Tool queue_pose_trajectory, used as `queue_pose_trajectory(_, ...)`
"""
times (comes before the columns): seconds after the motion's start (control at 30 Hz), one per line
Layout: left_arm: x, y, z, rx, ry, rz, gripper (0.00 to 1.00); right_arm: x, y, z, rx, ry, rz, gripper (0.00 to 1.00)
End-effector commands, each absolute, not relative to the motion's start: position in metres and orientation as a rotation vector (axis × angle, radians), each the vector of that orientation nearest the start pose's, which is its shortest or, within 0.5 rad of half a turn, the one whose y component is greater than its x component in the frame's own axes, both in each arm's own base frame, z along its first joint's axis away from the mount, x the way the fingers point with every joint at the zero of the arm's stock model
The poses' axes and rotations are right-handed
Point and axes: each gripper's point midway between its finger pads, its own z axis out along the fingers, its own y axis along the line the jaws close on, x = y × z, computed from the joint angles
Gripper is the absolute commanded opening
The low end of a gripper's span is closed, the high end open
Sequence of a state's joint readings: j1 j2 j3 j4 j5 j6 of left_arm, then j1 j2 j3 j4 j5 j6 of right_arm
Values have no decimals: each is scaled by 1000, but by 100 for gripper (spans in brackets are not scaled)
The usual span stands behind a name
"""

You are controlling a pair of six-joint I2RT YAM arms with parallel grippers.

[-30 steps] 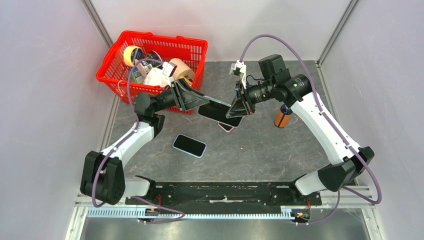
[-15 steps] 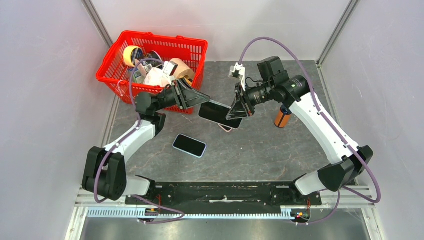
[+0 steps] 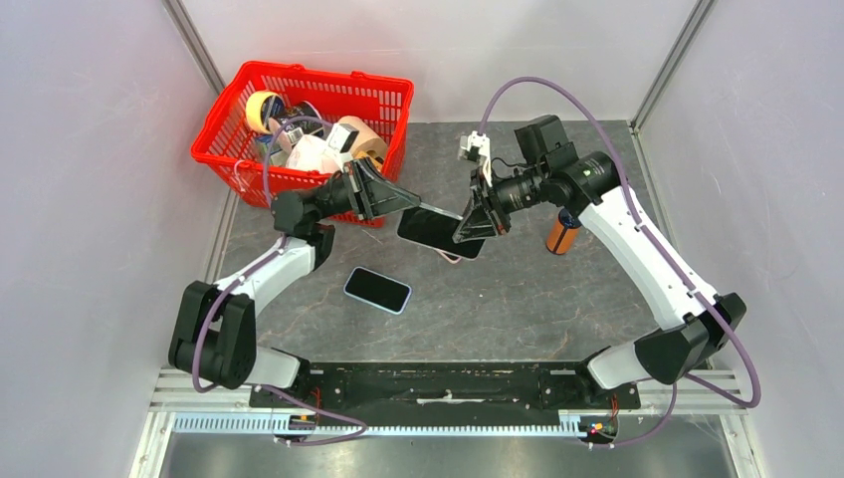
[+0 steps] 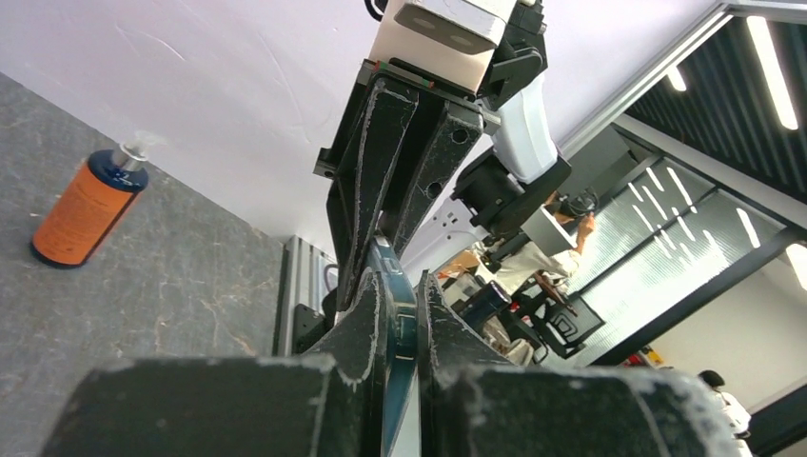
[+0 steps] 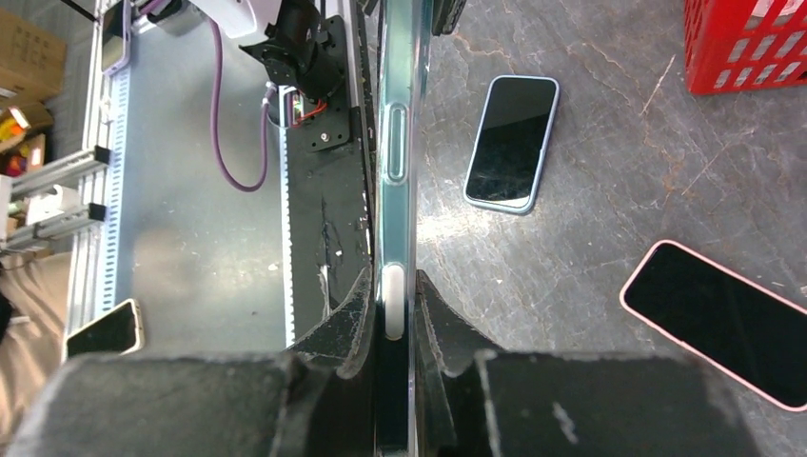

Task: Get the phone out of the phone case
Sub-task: Remove the phone case from the phone.

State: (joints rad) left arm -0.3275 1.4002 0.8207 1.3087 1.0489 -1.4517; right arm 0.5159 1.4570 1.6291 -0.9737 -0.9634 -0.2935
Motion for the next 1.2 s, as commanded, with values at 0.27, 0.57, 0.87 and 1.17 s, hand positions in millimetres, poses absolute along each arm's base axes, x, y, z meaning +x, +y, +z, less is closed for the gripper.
queue_pose_trajectory(0.27,242,-266,362,219,1555,-2203,2,205,271,322,-1494,1668,947,0)
queue_pose_trajectory(0.57,244,-282,321,39,1766,-2272,2,211,269,322,-1530,1653,831,0)
queue_pose_trajectory(0.87,252,-292,287,-107,1927,-2267,2,206,267,326,-1563,1631,785,0)
queue_pose_trajectory(1.17,263,-301,271,-175,2013,-2268,2,198,269,325,-1616,1606,756,0)
